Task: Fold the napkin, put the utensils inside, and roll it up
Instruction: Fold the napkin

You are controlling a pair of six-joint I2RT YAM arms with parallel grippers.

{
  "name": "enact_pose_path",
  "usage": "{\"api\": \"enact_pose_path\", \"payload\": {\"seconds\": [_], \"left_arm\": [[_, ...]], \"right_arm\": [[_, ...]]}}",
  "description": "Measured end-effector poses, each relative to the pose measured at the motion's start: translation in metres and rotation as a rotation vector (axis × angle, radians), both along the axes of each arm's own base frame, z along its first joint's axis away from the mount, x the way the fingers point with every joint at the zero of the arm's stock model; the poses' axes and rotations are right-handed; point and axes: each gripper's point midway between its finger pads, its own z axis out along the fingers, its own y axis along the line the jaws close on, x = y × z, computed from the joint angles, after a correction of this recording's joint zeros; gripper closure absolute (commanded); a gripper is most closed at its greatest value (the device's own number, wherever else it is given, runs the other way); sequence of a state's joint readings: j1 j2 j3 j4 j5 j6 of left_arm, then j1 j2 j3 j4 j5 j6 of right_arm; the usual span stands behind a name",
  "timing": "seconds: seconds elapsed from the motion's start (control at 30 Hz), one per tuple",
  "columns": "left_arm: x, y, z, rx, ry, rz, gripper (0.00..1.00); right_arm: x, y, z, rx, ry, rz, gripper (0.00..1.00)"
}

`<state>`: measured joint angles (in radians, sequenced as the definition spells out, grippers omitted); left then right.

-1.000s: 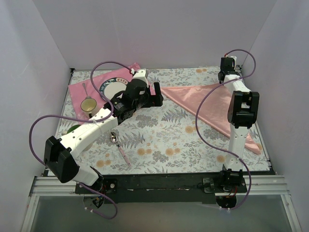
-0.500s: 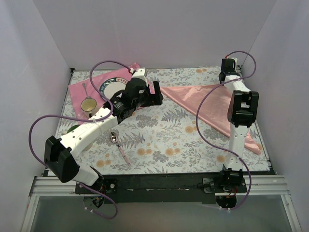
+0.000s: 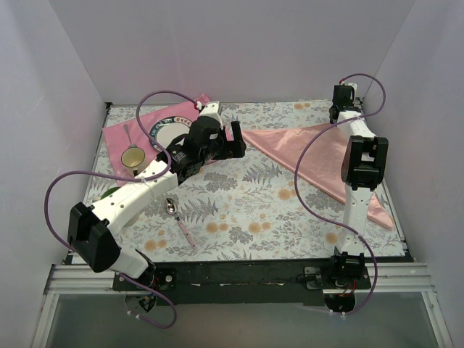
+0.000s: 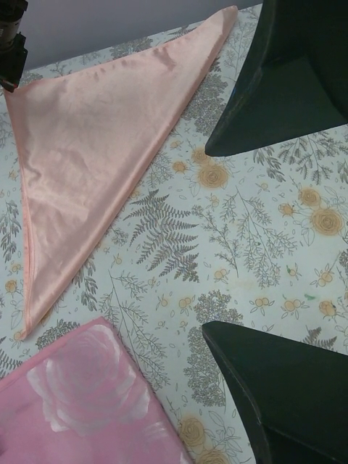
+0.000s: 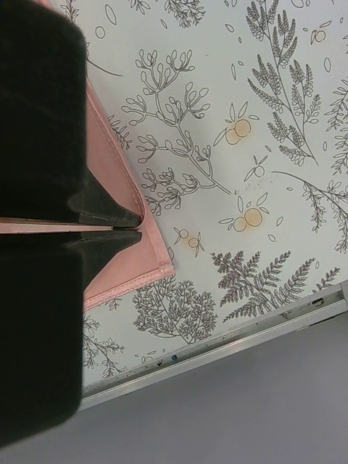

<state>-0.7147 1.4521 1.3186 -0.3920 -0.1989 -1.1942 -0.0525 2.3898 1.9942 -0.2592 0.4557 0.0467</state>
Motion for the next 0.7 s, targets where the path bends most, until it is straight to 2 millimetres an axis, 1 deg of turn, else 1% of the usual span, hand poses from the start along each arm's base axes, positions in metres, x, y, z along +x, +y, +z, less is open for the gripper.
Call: {"api": "enact_pose_path", "payload": {"seconds": [0.2, 0.5, 0.7], "left_arm": [[0.0007, -0.0009, 0.0016, -0.003, -0.002, -0.002, 0.02], [0.0019, -0.0025, -0.0055, 0.001, 0.018, -0.005, 0.02], [0.0015, -0.0038, -0.0042, -0.006, 0.020, -0.011, 0.02]], "right_arm": [[0.0012, 0.0017, 0.0003, 0.008, -0.004, 0.005, 0.99], [0.0017, 0.0021, 0.0006, 0.014, -0.007, 0.003, 0.99], [-0.0037, 0.0024, -0.0087, 0.017, 0.015, 0.000, 0.99]]}}
